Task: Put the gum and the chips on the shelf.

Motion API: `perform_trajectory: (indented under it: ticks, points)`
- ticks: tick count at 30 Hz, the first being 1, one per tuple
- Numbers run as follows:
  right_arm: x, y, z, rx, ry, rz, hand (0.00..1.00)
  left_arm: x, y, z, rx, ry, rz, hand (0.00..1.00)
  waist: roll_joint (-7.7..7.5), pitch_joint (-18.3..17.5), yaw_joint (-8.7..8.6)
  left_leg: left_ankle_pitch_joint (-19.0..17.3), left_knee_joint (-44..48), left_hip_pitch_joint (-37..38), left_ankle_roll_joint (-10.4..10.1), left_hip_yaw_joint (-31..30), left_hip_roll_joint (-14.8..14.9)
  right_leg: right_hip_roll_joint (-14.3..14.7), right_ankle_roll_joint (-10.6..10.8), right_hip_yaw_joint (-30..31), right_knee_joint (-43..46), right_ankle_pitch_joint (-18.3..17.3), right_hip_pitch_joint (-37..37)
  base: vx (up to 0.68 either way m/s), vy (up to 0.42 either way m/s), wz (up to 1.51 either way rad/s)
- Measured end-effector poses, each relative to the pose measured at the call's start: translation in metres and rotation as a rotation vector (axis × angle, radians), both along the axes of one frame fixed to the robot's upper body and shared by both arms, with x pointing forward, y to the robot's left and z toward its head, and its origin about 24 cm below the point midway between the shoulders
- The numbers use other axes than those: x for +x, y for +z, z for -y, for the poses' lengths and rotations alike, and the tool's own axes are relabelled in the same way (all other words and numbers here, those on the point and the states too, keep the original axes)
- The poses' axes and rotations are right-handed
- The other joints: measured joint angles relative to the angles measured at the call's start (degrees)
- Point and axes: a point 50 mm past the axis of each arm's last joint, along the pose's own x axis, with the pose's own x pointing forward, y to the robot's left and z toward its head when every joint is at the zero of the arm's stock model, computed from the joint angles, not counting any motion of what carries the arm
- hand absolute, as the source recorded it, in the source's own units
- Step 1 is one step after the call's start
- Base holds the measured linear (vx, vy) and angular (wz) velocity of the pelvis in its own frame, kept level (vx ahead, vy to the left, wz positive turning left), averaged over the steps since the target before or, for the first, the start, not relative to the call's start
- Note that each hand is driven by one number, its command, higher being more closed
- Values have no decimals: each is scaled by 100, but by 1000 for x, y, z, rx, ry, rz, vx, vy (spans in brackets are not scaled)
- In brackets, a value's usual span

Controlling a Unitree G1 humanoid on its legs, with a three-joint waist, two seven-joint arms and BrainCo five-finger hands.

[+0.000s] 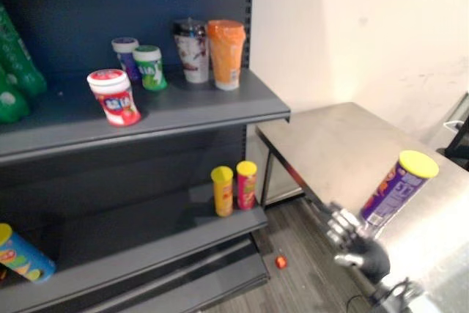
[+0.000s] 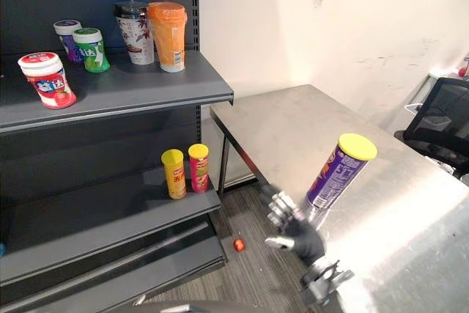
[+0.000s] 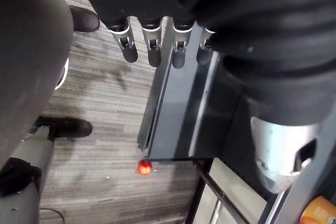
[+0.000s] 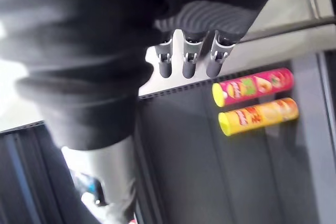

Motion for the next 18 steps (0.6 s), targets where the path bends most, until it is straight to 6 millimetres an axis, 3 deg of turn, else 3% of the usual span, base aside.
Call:
perform_trajectory:
  ticks: [2, 6, 7, 11, 14, 15, 16, 18]
  points:
    - [-3, -9, -12, -3, -25, -46, 0, 2, 0, 0, 16, -7, -1, 0, 17, -2, 23, -24, 0, 15, 6, 61, 6, -2, 3, 73, 23, -2, -23, -2, 11, -13]
    - [-3, -14, -4, -79, -127, -66, 0, 5, 1, 1, 38, 3, 1, 0, 14, 66, 145, -186, 195, 159, -12, 350, 33, 49, 1, 253, 176, -8, -12, 9, 24, -30]
    - [-2, -12, -1, -89, -160, -53, 0, 8, 2, 1, 47, 3, 10, 0, -13, 159, 161, -409, 605, 71, -8, 432, 100, 62, 1, 313, 233, -17, -7, -13, 16, -40]
    - [-2, 4, 19, -144, -287, 10, 0, 24, 2, 9, 51, -67, 36, 0, 147, 503, 158, -1122, 1908, -215, -37, 795, 449, 242, 53, 718, 297, 22, -54, -50, 36, -62]
    - [-5, 17, 36, -182, -386, 53, 0, 39, 4, 13, 56, -172, 61, 0, 272, 840, 140, -1657, 2827, -338, -87, 1742, 890, 530, 144, 1271, 146, 235, -358, -112, 98, -155]
    - [-5, 20, 38, -187, -405, 66, 0, 45, 4, 14, 63, -196, 70, 0, 257, 967, 161, -1791, 3076, -311, -77, 2036, 1051, 526, 41, 1103, 85, 313, -437, -93, 79, -177]
    - [-5, 21, 38, -188, -412, 70, 0, 52, 5, 13, 75, -219, 81, 0, 347, 1118, 146, -1885, 3286, -245, -62, 2334, 1197, 474, -89, 776, 54, 355, -515, -91, 54, -158]
    - [-7, 19, 35, -167, -433, 55, 0, 67, 8, 12, 90, -240, 111, 0, 297, 1373, 31, -1889, 3396, -11, -29, 2851, 1435, 220, -498, -339, 73, 139, -602, -52, 11, -118]
